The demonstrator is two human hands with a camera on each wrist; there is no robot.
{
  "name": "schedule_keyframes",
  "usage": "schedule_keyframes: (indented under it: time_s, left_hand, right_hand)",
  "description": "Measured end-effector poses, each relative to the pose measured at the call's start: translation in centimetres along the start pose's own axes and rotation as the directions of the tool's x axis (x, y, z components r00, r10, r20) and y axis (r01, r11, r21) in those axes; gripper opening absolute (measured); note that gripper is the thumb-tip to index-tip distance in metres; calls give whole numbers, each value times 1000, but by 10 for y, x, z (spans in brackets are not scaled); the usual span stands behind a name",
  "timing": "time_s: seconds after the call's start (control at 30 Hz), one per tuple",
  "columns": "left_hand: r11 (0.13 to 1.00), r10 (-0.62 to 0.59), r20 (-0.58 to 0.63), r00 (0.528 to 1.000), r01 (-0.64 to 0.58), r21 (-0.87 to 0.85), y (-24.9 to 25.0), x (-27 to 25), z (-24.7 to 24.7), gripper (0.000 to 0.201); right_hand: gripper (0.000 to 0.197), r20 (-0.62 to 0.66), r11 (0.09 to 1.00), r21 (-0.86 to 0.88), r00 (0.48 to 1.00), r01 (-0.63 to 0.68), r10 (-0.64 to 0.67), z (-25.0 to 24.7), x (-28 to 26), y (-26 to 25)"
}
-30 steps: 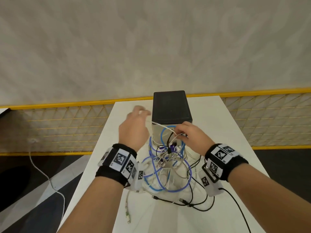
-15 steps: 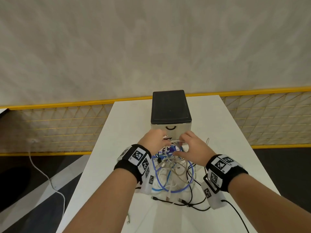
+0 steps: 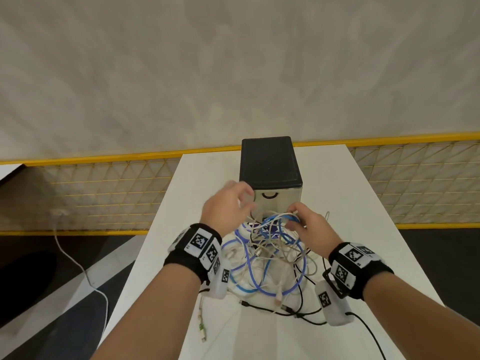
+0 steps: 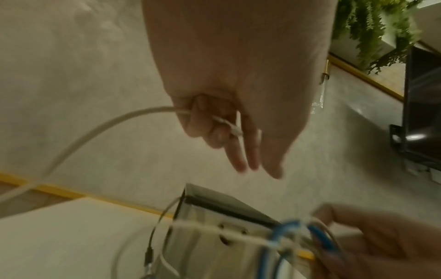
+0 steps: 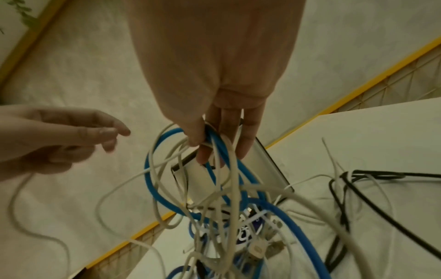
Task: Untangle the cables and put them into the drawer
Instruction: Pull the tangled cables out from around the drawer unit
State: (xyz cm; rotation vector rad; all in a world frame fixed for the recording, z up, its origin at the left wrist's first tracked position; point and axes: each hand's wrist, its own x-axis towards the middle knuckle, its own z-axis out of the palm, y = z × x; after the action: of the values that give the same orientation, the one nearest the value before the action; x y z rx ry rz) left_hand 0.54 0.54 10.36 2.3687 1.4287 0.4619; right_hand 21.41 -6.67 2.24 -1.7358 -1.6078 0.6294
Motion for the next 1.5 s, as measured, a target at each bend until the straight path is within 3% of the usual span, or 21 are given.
schedule_keyframes:
  time_s: [0.1, 0.17, 0.3, 0.4, 0.5, 0.6, 0.67, 0.8, 0.9, 1.0, 1.13, 1.2, 1.33, 1.5]
  left_hand:
    - [993, -19, 261, 965, -12, 116, 8, -7, 25, 35]
    - [987, -47, 297, 954, -2, 163, 8, -9, 39, 33]
    - [999, -51, 243, 969, 51, 10, 5, -4, 33, 28]
    - [998, 4, 158, 987, -13, 55, 7, 0, 14, 22]
    - [996, -14, 10, 1000, 13, 85, 7, 1, -12, 27]
    - [998, -50, -134, 990, 44, -44, 2, 3, -38, 22]
    - [994, -1, -100, 995, -10, -108, 8, 0, -41, 20]
    - [981, 136, 137, 981, -114, -154, 34, -14, -2, 19]
    - [990, 71, 167, 983, -48, -134, 39, -15, 30, 26]
    - [963, 19, 219, 975, 41, -267, 39, -11, 38, 24]
    - [954, 14, 144, 990, 30, -299, 36, -2, 29, 20]
    - [962, 22, 110, 994, 9, -274, 39, 1, 26, 19]
    - [983, 4, 24, 1000, 1, -181, 37, 2, 24, 21]
    - [987, -77, -14, 997, 74, -145, 30, 3, 25, 22]
  right_hand:
    - [15, -14, 1000, 15, 1000, 24, -24, 1, 2, -9]
    - [14, -23, 1000, 6, 999, 27, -27, -1, 2, -15]
    - [10, -18, 998, -66, 1000, 8, -9, -7, -1, -19]
    - [12, 16, 976, -216, 1000, 5, -2, -7, -1, -17]
    - [16, 42, 922, -379, 994, -76, 99, -8, 3, -6]
    - [16, 45, 920, -352, 978, -175, 203, -14, 0, 10]
    - [15, 39, 937, -312, 984, -154, 175, -15, -1, 8]
    - [23, -17, 971, -238, 1000, 16, -20, -8, 4, -17]
    - [30, -39, 983, -174, 997, 65, -73, -9, 8, -35]
    - [36, -35, 987, -140, 995, 84, -89, -17, 5, -44]
    - [33, 10, 937, -344, 998, 65, -66, -20, -5, -41]
    - [33, -32, 910, -410, 996, 59, -79, -16, -6, -38]
    - [38, -132, 943, -322, 983, 79, -128, -15, -2, -36]
    - [37, -87, 937, -290, 969, 197, -230, -17, -2, -44]
